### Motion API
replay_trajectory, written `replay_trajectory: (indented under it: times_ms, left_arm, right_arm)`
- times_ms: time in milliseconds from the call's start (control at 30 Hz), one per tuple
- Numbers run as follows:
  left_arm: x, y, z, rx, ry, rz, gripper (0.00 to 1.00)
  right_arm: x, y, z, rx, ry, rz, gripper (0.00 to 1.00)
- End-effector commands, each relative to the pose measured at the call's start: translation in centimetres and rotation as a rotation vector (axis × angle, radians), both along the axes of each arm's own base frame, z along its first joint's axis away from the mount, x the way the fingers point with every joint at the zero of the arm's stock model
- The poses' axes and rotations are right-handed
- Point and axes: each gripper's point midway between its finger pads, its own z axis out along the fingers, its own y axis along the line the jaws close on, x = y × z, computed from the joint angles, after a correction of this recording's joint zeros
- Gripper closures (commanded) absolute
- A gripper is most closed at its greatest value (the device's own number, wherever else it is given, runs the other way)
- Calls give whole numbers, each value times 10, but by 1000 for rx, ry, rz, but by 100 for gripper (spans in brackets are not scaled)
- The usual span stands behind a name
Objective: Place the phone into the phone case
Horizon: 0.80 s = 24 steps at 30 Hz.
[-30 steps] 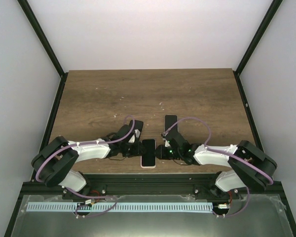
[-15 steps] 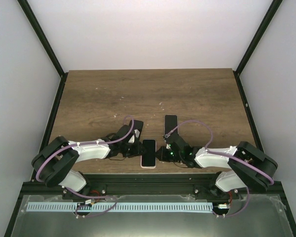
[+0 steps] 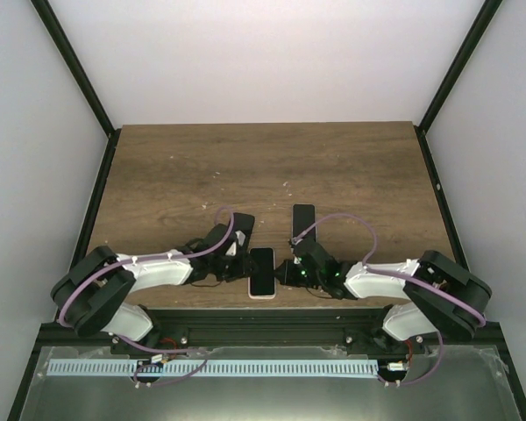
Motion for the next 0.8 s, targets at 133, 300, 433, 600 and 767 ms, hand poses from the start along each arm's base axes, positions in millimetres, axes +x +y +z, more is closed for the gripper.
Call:
replay_trajectory:
  times_ms: [133, 300, 433, 600, 767]
  left_arm:
    - [-9, 3, 14, -18, 0, -14, 56]
    - [-4, 8, 27, -56, -13, 8, 55]
    - [-3, 13, 28, -72, 2, 29, 54]
    - [-6, 18, 23, -100, 24, 38, 54]
    - [-11, 18, 12, -111, 52, 31, 55]
  right_arm:
    - [3, -7, 20, -63, -83, 2, 78]
    - [4, -6, 28, -29, -84, -8, 60]
    - [5, 2, 26, 1, -73, 1, 53]
    - [12, 4, 17, -13, -69, -12, 47]
    - [11, 14, 11, 27, -38, 15, 42]
